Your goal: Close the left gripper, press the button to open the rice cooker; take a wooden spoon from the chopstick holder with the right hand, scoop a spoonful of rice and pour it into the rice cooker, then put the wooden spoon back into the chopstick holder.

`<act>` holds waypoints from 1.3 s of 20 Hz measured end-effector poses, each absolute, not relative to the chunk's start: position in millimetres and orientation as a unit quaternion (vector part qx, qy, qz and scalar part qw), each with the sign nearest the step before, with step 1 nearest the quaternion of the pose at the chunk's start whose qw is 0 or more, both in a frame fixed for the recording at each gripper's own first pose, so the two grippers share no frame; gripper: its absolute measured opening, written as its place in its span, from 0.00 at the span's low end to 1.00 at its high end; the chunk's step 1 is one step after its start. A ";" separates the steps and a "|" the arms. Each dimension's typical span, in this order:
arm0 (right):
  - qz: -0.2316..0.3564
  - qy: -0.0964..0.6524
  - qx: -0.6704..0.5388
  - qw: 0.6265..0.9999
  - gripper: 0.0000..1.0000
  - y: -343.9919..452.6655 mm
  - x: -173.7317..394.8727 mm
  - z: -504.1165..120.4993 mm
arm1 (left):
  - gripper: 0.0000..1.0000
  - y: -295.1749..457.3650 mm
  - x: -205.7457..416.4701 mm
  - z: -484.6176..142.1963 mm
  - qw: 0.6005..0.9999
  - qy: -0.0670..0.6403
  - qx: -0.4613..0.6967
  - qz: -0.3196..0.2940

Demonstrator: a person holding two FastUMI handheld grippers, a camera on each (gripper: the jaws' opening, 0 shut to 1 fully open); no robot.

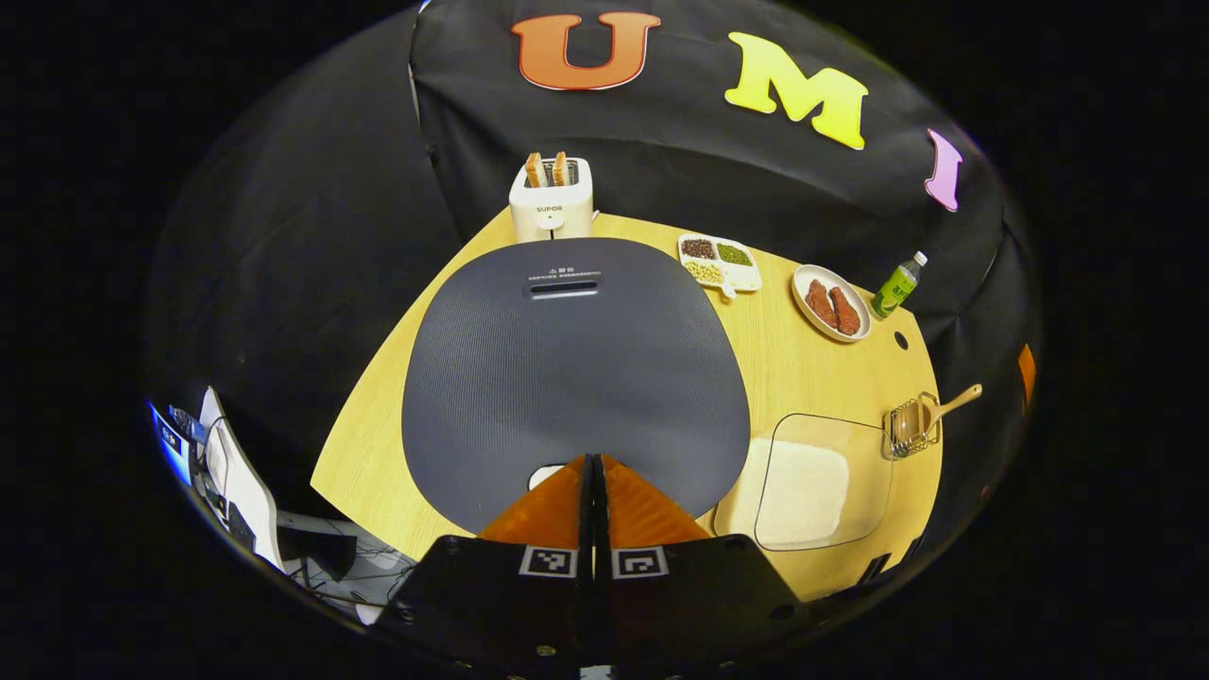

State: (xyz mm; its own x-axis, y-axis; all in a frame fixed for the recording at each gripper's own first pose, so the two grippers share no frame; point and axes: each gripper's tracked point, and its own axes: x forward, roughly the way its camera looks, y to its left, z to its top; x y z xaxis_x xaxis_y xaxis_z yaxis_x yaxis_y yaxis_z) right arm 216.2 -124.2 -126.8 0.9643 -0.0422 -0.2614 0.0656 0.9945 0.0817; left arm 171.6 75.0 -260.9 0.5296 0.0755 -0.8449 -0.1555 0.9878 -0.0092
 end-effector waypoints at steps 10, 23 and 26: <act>-0.038 0.106 0.033 0.993 0.92 -147.3 194.1 -95.6 | 0.00 71.1 179.4 -232.1 0.909 0.404 -0.044 0.093; -0.044 0.085 -0.004 0.995 0.92 -173.8 162.4 -66.6 | 0.01 42.6 190.6 -73.3 0.987 0.149 0.002 0.059; -0.049 0.097 -0.006 0.994 1.00 -183.4 154.2 -74.4 | 0.49 26.0 181.7 -66.7 0.990 0.130 0.008 0.049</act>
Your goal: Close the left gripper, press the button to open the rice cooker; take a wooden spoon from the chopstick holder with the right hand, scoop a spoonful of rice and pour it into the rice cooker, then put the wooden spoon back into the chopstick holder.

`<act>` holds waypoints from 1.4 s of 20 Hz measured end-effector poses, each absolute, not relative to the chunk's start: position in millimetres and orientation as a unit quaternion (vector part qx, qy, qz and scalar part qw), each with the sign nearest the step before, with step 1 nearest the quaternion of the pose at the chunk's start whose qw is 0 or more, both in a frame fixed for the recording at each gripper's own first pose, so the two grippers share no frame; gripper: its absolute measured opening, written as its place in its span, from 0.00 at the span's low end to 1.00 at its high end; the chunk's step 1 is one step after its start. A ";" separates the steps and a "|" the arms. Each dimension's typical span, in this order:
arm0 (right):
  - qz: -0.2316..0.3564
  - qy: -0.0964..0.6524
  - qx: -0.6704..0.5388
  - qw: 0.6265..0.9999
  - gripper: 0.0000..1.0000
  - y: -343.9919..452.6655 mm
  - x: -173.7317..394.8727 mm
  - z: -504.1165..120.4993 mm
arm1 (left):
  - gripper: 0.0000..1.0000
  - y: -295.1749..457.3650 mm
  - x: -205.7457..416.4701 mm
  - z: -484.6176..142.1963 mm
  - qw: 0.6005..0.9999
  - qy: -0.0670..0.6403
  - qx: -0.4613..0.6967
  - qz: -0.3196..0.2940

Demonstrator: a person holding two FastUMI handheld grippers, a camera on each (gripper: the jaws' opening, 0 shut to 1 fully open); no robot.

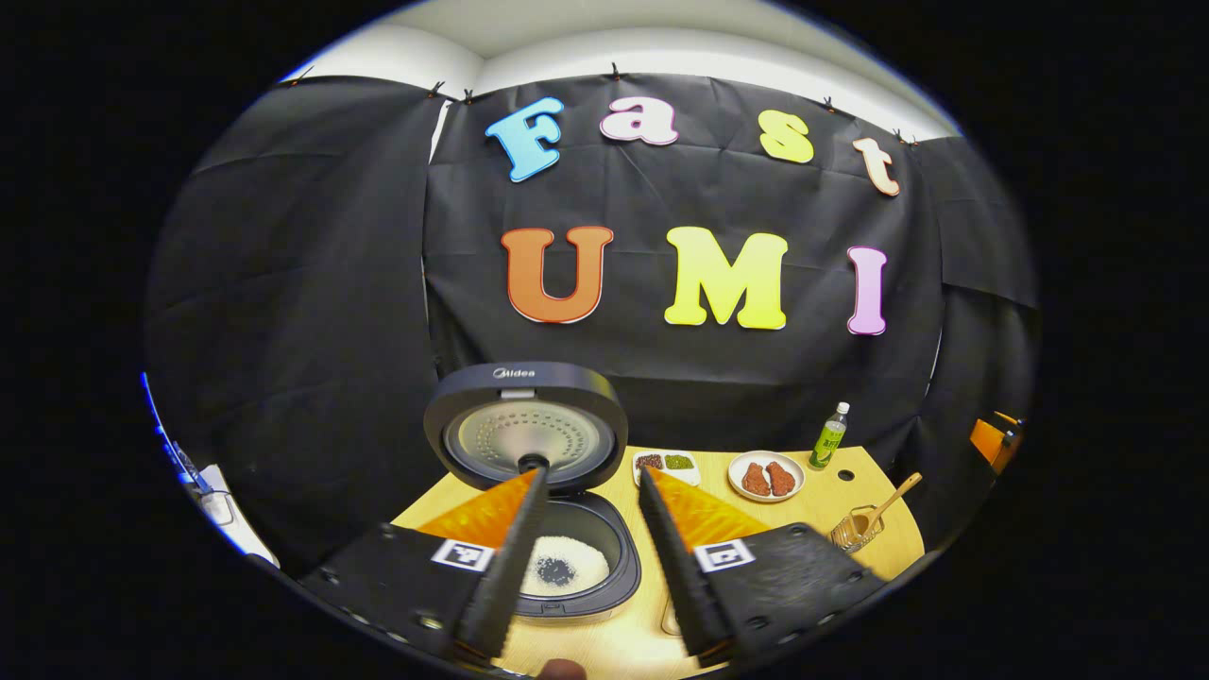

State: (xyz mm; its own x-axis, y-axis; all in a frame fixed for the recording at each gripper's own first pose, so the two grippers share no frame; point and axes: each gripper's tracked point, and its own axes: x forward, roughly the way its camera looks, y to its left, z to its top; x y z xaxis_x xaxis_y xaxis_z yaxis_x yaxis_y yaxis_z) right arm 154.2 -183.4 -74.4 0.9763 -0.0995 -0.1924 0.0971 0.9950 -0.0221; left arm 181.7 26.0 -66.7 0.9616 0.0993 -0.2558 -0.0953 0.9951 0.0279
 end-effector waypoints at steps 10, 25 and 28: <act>-0.070 0.162 0.029 0.984 1.00 -225.5 156.1 -144.2 | 0.89 -41.4 151.1 -48.1 0.997 0.063 -0.029 0.027; -0.090 0.257 0.076 0.959 1.00 -272.5 249.4 -281.2 | 0.95 -31.8 161.1 -51.5 0.993 0.097 -0.028 0.068; -0.082 0.272 0.072 0.956 0.85 -276.9 266.6 -303.3 | 0.95 -28.1 164.6 -48.1 0.992 0.095 -0.029 0.076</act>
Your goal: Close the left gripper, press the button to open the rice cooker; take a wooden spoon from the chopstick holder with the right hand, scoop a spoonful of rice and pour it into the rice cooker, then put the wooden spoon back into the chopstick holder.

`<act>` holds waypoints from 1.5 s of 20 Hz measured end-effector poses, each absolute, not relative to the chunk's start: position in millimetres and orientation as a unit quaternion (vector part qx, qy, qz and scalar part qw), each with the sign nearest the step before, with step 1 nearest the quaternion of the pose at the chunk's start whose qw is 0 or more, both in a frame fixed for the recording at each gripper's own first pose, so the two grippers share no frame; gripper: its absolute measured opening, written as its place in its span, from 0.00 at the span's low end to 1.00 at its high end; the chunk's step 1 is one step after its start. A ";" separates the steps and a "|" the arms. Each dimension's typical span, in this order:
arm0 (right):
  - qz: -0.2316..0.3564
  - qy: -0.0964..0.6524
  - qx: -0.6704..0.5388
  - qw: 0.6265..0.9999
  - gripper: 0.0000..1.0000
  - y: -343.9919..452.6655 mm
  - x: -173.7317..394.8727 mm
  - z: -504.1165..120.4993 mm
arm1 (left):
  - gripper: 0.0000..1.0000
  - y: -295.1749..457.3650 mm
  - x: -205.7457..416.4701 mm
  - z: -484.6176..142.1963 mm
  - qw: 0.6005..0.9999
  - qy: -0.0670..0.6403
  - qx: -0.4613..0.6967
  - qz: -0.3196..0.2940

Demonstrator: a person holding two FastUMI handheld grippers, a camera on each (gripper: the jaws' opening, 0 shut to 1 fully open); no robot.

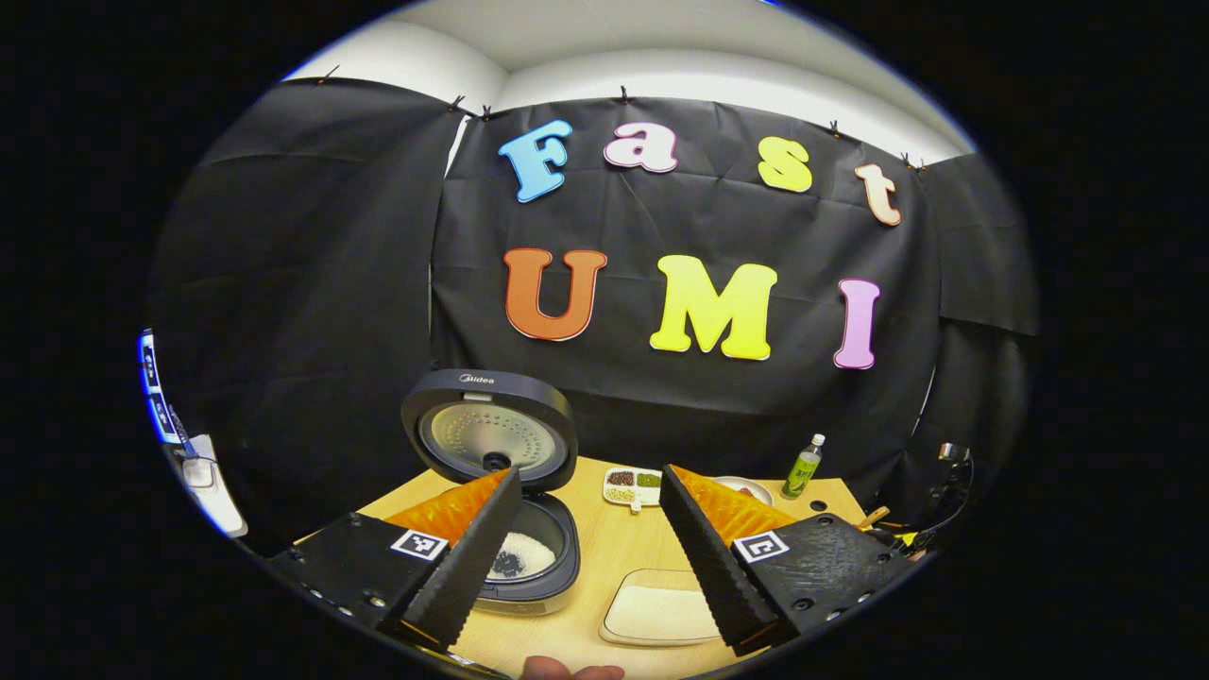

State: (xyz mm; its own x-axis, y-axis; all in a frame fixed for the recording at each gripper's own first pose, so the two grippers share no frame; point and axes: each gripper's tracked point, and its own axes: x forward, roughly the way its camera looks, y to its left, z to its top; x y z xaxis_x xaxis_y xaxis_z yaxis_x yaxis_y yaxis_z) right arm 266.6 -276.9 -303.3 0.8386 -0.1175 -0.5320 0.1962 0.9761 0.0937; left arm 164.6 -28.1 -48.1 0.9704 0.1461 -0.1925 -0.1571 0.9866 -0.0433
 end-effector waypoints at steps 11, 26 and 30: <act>-0.063 0.290 0.074 0.952 0.39 -269.0 287.9 -327.3 | 0.95 -27.6 169.7 -52.5 0.991 0.106 -0.021 0.083; -0.070 0.254 0.031 0.964 0.09 -221.9 272.0 -241.3 | 0.95 15.8 132.5 -36.5 0.989 0.056 -0.070 0.118; -0.050 0.223 0.019 0.973 0.09 -177.6 260.1 -182.7 | 0.95 31.6 121.6 -29.7 0.989 0.038 -0.071 0.121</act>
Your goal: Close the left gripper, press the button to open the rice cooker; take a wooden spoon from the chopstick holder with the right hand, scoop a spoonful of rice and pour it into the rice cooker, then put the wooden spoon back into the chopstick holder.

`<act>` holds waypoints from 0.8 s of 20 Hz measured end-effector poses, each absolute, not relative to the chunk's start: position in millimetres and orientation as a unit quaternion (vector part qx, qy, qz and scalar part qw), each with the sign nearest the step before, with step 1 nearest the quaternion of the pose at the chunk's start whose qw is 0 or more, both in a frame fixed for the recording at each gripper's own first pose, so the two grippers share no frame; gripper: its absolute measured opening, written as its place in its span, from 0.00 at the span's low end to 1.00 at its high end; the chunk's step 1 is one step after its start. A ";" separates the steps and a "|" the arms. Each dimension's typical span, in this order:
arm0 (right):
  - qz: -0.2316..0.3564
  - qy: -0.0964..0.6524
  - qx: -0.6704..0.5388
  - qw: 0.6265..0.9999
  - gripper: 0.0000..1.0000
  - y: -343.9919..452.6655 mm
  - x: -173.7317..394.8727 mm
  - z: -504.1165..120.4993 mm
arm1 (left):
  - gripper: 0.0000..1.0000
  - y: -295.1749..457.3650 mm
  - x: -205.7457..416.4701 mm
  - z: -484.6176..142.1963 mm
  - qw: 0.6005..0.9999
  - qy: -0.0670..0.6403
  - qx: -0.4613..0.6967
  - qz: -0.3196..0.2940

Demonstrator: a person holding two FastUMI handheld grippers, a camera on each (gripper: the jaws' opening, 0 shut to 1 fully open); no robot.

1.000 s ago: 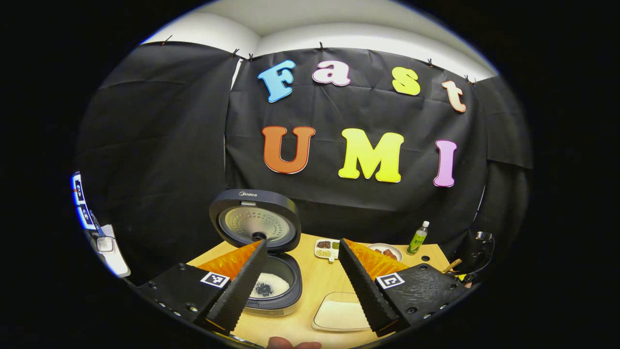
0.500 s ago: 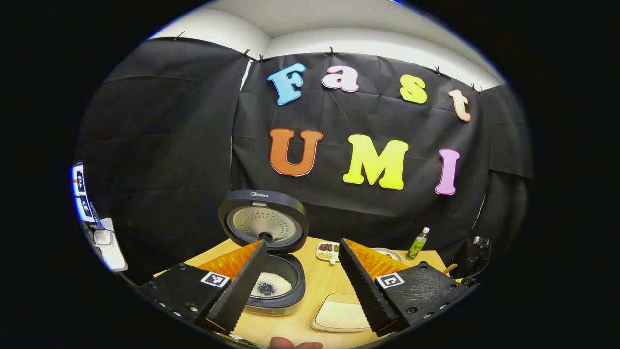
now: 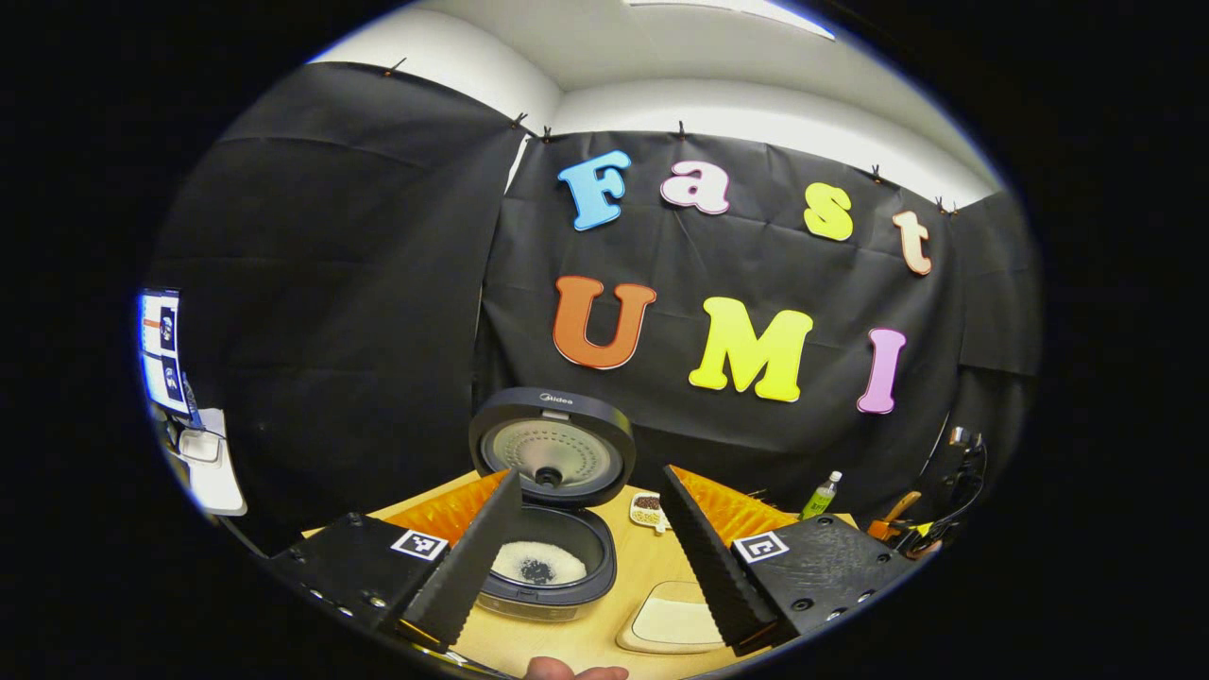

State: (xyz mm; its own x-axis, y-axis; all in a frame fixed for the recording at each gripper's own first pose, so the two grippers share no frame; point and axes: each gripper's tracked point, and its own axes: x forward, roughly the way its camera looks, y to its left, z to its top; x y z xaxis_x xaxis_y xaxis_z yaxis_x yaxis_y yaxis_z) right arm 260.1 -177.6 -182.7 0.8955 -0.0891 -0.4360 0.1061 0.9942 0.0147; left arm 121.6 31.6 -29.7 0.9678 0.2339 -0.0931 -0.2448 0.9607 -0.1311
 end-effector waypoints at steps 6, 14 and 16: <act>0.006 0.224 0.040 0.974 0.08 -71.0 228.6 -164.1 | 0.95 46.6 104.3 -31.3 0.990 0.037 -0.064 0.119; 0.016 0.293 0.000 0.956 0.08 -13.1 207.0 -254.5 | 0.95 77.4 66.1 -32.0 0.987 0.052 -0.056 0.144; -0.001 0.315 -0.021 0.949 0.08 -15.5 207.9 -282.8 | 0.95 83.2 58.0 -33.4 0.985 0.059 -0.052 0.151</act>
